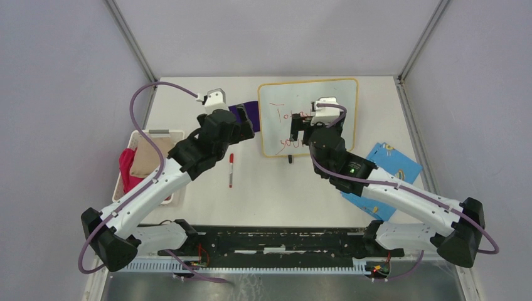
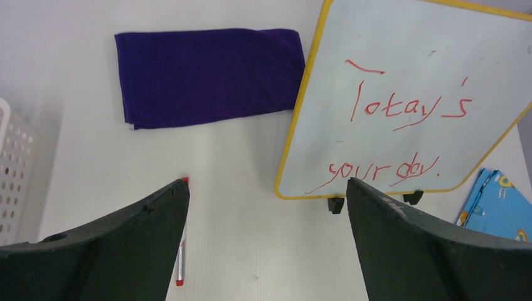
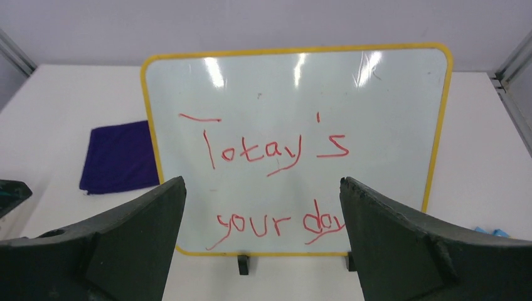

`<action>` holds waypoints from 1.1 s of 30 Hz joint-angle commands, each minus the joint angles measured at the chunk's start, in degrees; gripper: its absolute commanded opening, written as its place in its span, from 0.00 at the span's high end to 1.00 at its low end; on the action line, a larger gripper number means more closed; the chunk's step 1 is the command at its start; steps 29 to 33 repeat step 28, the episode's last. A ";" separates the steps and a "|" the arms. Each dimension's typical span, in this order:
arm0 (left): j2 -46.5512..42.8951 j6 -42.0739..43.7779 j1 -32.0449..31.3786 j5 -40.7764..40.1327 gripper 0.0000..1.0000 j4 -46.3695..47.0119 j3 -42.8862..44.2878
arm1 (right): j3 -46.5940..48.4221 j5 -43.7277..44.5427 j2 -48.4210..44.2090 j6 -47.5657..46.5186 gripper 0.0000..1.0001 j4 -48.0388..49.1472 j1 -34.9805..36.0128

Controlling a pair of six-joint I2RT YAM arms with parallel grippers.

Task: Write a sentence on the whiteboard
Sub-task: Reset both arms

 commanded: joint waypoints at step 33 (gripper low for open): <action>-7.26 22.35 -1.86 6.59 0.00 22.57 -5.44 | -23.91 -0.46 -32.45 -27.05 0.02 19.92 -0.18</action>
